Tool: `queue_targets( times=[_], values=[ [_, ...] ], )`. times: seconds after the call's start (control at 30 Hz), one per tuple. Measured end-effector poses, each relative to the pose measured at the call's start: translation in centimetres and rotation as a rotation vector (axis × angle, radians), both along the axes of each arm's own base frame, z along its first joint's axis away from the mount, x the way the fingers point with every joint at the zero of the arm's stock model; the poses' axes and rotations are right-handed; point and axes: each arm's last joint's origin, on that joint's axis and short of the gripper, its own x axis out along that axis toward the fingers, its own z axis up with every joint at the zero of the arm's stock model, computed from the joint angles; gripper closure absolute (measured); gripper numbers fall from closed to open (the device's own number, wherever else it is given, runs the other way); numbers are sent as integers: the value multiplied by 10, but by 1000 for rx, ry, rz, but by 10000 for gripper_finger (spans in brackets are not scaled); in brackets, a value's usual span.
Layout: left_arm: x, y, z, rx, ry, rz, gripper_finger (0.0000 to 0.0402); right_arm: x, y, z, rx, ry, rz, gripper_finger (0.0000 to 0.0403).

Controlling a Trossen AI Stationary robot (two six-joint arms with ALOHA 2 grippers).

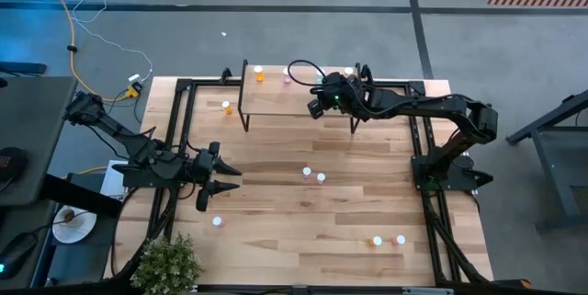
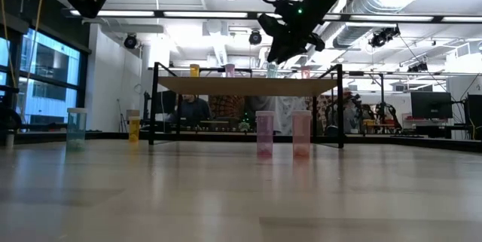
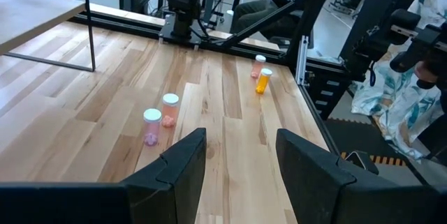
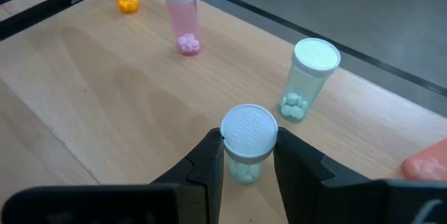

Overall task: Pick and place medicine bottles onto shelf by color
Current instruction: Put the top green pill bottle on the shelf aligned with the other green pill bottle

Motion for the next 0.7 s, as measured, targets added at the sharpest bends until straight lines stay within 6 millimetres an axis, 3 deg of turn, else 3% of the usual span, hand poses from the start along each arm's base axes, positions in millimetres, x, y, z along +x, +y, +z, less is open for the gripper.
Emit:
queue_targets(
  times=[0.47, 0.7],
  values=[
    [0, 0, 0, 0, 0, 0, 236, 0, 0, 0, 4, 4, 2, 311],
    [0, 0, 0, 0, 0, 0, 236, -1, 0, 0, -4, 9, -9, 287]
  ],
)
